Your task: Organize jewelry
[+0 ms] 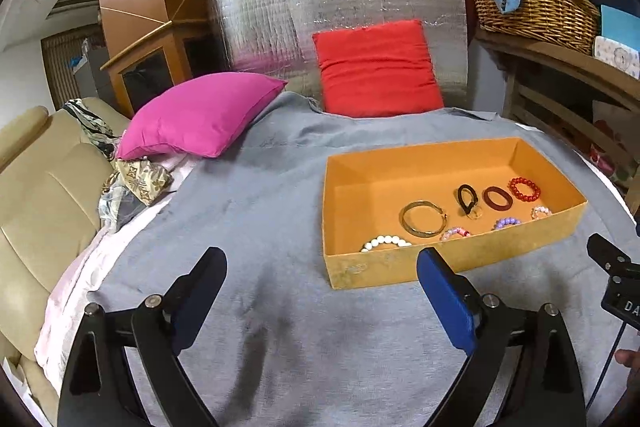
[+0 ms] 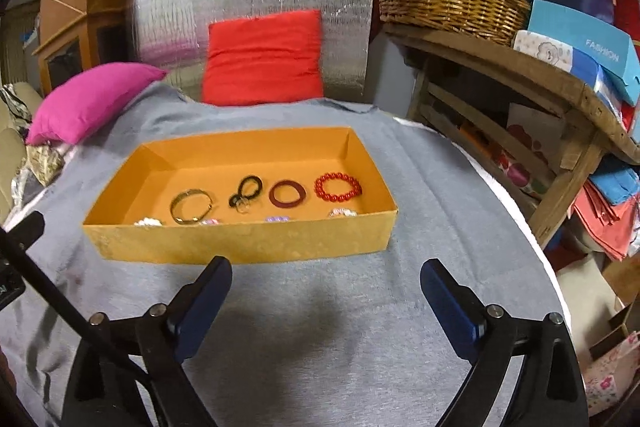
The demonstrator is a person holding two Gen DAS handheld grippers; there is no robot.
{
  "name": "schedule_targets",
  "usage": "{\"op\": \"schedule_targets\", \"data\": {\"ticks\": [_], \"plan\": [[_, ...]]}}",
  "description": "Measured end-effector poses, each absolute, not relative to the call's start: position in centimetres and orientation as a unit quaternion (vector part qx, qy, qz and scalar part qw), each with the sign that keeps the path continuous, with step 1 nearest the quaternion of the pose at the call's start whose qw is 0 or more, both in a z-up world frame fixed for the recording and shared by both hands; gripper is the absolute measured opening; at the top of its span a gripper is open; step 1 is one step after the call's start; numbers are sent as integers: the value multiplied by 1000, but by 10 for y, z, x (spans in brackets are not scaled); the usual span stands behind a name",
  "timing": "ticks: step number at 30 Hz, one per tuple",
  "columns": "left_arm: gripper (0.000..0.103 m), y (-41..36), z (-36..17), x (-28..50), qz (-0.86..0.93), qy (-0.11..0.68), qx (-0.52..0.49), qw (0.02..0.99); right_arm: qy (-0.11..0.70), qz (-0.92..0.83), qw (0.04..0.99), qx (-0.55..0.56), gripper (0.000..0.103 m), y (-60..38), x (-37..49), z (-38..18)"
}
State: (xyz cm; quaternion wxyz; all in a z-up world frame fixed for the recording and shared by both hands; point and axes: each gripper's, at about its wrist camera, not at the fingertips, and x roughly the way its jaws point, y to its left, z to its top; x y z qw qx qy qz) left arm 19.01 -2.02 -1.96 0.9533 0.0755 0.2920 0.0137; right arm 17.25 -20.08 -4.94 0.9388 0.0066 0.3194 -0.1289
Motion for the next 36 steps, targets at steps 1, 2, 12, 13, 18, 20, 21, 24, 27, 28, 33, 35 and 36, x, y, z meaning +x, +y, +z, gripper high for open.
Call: {"op": "schedule_targets", "data": {"ticks": [1, 2, 12, 13, 18, 20, 21, 24, 27, 28, 33, 35, 36], "plan": [[96, -22, -21, 192, 10, 294, 78, 953, 322, -131, 938, 5, 97, -202, 174, -51], [96, -24, -21, 192, 8, 294, 79, 952, 323, -131, 937, 4, 97, -202, 174, -52], [96, -28, -23, 197, 11, 303, 68, 950, 334, -132, 933, 16, 97, -210, 177, -50], [96, -27, -23, 196, 15, 303, 67, 951, 332, -132, 934, 14, 97, -209, 176, -49], [96, -25, -21, 195, 19, 298, 66, 952, 314, -136, 940, -1, 97, -204, 170, -42], [96, -26, -21, 193, 20, 296, 70, 953, 309, -138, 941, -3, 97, -202, 169, -39], [96, -27, -21, 193, 19, 295, 70, 953, 306, -140, 942, -3, 97, -202, 168, -38], [96, -28, -19, 191, 19, 291, 72, 954, 300, -138, 944, -3, 97, -200, 167, -35], [96, -26, -16, 190, 19, 288, 69, 955, 307, -129, 943, 1, 97, -200, 169, -35], [96, -26, -16, 189, 18, 288, 68, 955, 308, -127, 943, 3, 97, -199, 170, -35], [96, -24, -12, 187, 19, 285, 64, 956, 306, -129, 943, 6, 97, -199, 170, -34], [96, -24, -11, 186, 21, 282, 64, 957, 305, -128, 944, 9, 97, -199, 170, -34], [96, -23, -10, 185, 22, 281, 63, 957, 303, -128, 944, 9, 97, -198, 170, -33]]}}
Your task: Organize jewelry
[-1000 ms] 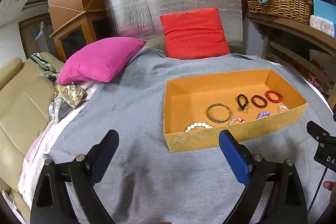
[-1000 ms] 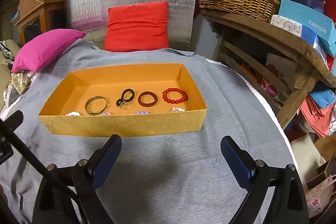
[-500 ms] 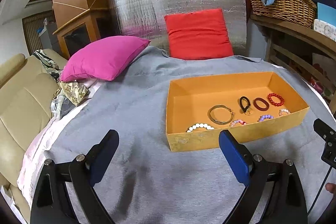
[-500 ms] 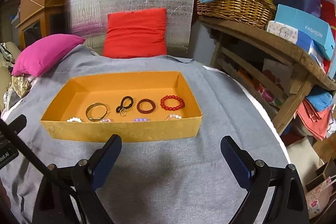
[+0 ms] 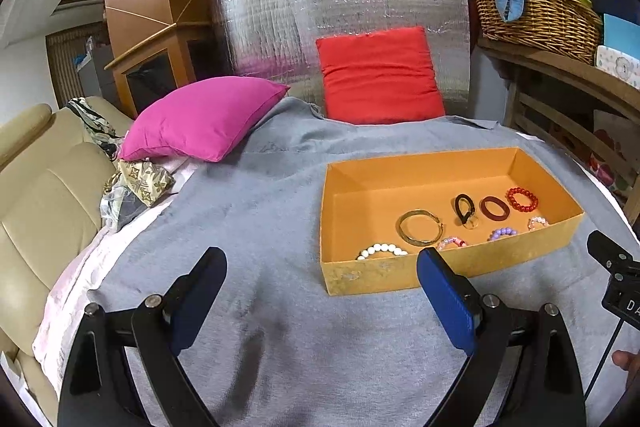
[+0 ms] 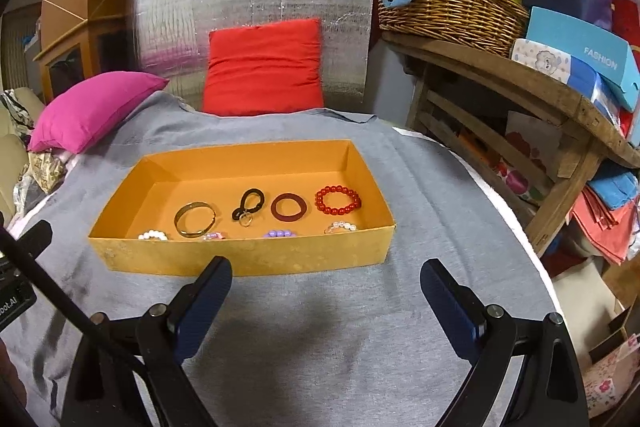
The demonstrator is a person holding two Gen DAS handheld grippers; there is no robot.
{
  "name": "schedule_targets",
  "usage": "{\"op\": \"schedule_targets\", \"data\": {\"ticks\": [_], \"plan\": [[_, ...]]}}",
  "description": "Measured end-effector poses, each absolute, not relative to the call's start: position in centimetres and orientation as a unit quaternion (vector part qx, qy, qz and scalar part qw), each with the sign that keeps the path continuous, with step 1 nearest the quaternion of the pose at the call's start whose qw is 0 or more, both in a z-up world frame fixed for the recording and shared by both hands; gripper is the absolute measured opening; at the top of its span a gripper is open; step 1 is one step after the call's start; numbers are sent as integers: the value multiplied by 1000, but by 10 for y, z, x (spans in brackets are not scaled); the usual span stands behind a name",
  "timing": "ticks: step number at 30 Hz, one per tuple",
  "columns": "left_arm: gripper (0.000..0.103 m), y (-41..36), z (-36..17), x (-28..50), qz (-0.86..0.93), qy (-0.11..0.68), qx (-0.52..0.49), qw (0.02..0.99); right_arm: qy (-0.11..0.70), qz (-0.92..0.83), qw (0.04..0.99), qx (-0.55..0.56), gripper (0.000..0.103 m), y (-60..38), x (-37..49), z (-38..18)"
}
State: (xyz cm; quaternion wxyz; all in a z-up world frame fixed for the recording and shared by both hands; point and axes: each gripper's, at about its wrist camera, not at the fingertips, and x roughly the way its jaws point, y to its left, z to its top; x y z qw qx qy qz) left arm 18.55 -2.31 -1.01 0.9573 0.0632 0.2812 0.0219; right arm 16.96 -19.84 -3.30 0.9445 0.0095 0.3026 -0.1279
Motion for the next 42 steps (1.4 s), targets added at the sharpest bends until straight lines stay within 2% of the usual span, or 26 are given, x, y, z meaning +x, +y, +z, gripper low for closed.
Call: {"op": "schedule_targets", "data": {"ticks": [12, 18, 24, 42], "plan": [[96, -22, -1, 193, 29, 293, 54, 954, 283, -119, 952, 20, 97, -189, 177, -20], [96, -20, 31, 209, 43, 309, 27, 950, 286, -122, 951, -3, 97, -184, 193, 4], [96, -33, 61, 225, 60, 291, 39, 954, 302, -133, 943, -39, 97, -178, 213, 23], [96, -37, 49, 244, 56, 310, 35, 949, 350, -142, 926, -5, 97, -200, 241, 20]]}}
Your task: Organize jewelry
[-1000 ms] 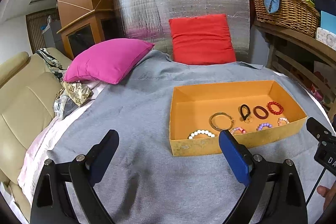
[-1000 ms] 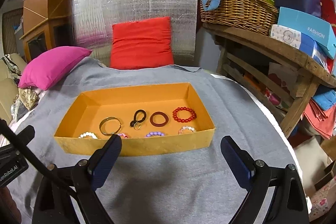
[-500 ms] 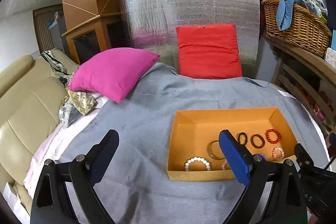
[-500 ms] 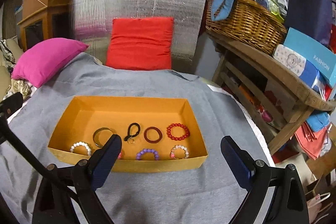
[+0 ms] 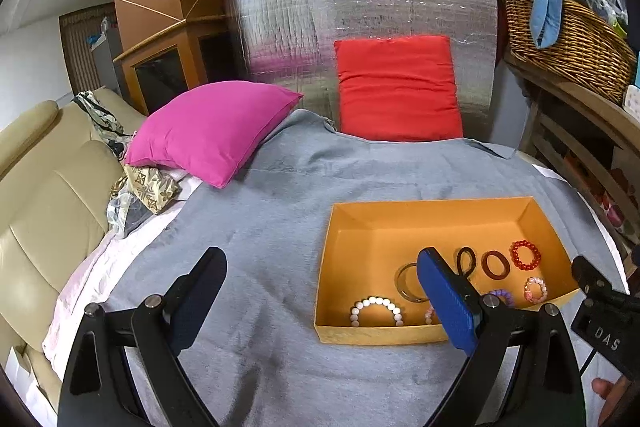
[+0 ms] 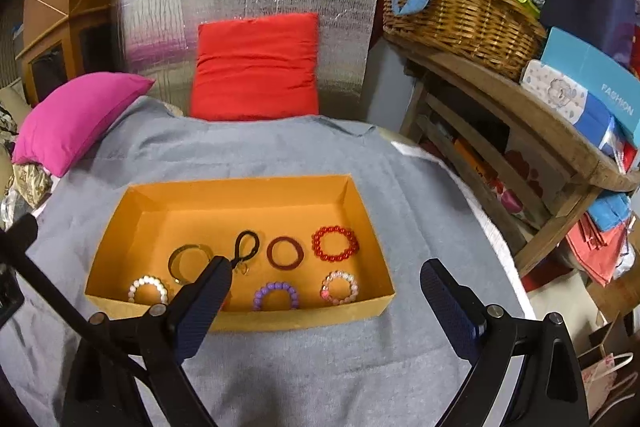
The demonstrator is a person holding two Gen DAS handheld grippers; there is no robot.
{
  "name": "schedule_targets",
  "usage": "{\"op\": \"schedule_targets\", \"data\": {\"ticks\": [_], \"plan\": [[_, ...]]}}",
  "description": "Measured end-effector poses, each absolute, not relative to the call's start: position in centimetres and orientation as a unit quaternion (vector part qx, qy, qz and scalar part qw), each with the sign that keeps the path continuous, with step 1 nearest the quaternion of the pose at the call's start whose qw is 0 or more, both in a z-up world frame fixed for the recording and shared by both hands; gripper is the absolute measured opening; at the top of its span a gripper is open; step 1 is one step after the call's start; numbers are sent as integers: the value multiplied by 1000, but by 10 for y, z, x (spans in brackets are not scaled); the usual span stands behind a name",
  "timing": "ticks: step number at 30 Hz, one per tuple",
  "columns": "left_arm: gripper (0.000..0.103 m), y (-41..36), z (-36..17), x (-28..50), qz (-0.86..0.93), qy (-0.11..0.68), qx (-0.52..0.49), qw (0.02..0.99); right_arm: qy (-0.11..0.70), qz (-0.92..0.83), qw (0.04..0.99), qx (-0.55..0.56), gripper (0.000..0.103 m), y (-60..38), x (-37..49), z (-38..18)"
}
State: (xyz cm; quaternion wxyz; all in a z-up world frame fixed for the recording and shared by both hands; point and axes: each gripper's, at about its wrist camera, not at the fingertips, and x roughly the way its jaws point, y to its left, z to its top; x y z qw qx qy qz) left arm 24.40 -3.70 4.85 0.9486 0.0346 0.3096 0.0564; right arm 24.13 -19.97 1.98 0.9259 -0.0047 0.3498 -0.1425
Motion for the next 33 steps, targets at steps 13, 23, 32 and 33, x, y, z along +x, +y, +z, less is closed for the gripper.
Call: {"op": "schedule_targets", "data": {"ticks": [13, 23, 32, 33], "plan": [[96, -31, 48, 243, 58, 311, 33, 948, 352, -137, 926, 0, 97, -196, 239, 19], [96, -33, 45, 241, 51, 307, 44, 949, 347, -129, 929, 2, 97, -191, 235, 22], [96, -35, 44, 241, 50, 307, 47, 949, 346, -127, 930, 3, 97, -189, 235, 22], [96, -35, 44, 241, 49, 307, 48, 949, 346, -128, 929, 2, 97, -188, 235, 21]]}}
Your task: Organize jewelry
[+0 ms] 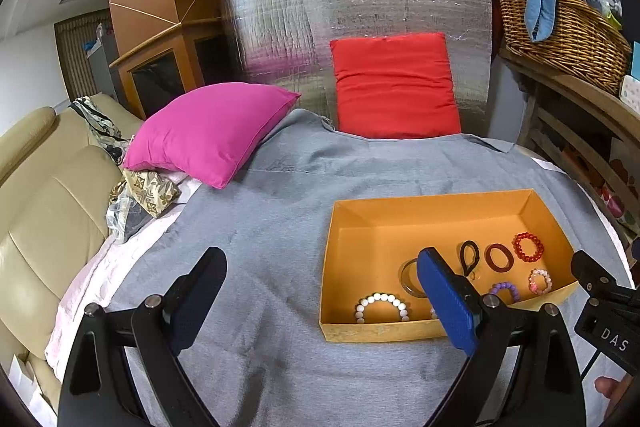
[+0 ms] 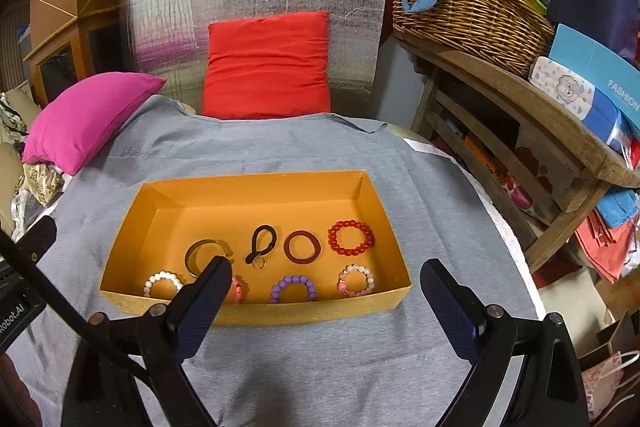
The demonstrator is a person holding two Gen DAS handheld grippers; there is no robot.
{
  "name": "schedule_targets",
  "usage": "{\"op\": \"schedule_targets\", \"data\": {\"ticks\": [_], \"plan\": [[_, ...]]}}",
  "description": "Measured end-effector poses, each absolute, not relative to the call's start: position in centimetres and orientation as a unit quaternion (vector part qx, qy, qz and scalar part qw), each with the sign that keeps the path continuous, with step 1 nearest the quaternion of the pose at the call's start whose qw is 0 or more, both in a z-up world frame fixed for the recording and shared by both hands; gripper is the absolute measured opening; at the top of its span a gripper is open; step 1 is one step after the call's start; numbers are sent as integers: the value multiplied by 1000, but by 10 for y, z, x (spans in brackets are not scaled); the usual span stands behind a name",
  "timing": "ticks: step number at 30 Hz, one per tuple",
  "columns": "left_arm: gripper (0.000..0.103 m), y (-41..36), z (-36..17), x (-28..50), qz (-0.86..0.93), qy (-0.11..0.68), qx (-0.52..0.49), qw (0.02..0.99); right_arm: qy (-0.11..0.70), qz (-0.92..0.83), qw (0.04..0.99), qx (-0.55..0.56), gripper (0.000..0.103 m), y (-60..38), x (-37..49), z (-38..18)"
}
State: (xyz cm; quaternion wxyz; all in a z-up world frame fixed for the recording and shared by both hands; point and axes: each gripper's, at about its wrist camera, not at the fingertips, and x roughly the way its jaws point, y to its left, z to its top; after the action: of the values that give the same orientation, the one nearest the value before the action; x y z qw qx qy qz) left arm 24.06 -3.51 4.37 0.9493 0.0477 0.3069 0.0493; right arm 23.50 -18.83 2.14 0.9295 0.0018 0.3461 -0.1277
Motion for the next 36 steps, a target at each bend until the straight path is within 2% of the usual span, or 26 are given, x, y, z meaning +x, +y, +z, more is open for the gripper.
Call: {"op": "schedule_targets", "data": {"ticks": [36], "plan": [[96, -41, 44, 239, 47, 300, 59, 951, 338, -135, 931, -8, 97, -185, 232, 21]]}}
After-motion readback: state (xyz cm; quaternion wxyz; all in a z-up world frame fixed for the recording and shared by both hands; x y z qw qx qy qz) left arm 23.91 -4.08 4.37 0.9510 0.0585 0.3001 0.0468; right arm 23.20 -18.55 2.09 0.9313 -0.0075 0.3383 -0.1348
